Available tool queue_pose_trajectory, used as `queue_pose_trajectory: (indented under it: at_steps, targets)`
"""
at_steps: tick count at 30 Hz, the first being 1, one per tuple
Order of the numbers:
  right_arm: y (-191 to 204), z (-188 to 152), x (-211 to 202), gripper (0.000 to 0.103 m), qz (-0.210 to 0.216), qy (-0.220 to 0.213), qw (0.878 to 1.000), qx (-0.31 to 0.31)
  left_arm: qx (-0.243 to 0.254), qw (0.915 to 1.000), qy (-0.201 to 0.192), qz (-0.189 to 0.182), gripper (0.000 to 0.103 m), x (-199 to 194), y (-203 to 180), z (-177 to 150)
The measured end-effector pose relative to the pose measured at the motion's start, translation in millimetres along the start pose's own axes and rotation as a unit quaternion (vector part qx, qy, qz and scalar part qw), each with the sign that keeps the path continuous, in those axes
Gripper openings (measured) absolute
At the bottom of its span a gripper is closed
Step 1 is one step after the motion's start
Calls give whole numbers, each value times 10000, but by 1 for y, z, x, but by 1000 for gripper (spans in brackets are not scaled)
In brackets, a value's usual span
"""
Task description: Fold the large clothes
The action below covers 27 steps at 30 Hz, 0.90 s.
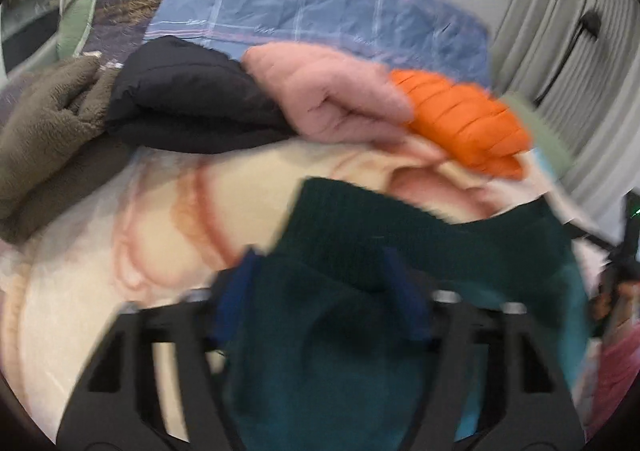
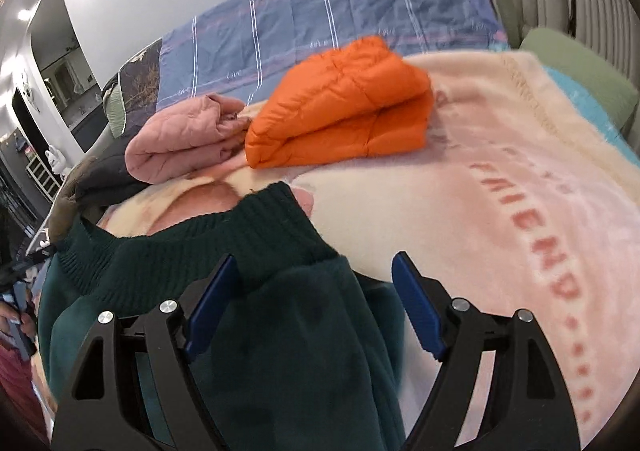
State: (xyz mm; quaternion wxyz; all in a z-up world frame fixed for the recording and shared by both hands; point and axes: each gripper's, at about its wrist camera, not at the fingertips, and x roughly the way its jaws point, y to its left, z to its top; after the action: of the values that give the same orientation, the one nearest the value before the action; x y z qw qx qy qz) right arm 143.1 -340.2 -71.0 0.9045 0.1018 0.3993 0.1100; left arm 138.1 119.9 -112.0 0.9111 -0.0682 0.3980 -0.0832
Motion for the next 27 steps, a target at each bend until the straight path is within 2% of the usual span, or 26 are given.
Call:
queue_pose_trajectory:
  at_steps: [2,3,4,7,8,12,15,17,20,22,23,24,25,26,27]
  targets:
    - [-1,-2,14,79,-106,78,9999,20,196,9988,9,441,41,14,1,-4]
    - [-3,-6,25,79,-411,177,9989,108,203,9970,69,750,41,26,4,-11]
    - [-7,-10,34,79,-602,272,9976,223,97,9959,164,884,41,38,10,-18]
    - [-27,-16,51,78,-493,463,9948,766,-334,9962,139,796,45,41,27,-27]
    - [-29,-15,50,78,-492,440,9945,808,-421,9954,66,857,49,38,31,-28]
    - [-22,-19,44,78,-601,386,9953,650,-637,9951,49,749,52,32,43,-36]
    - [-21,-15,36,77,-459,285,9967,601,-461,9954,37,834,50,27,37,-37]
    - [-21,-10,25,69,-296,182,9981,507,-366,9978,43,556,40,20,28,-31]
    - [-4,4,17,66,-96,80,9999,-37,-101,9991,237,325,39,18,20,-21]
    - [10,8,26,65,13,299,9986,-447,9,9991,351,241,40,24,15,-16]
    - [16,8,34,63,-3,493,9969,-611,17,9989,383,262,39,28,15,-15]
    - [21,7,42,44,-192,578,9956,-719,14,9989,367,302,27,29,15,-15]
    - [22,6,45,28,-485,598,9943,-736,3,9987,302,420,24,27,14,-17]
    - [21,7,41,25,-806,485,9935,-644,-93,9988,88,476,19,17,14,-20]
    - [18,7,35,22,-812,329,9948,-524,-162,9985,-82,507,18,9,14,-22]
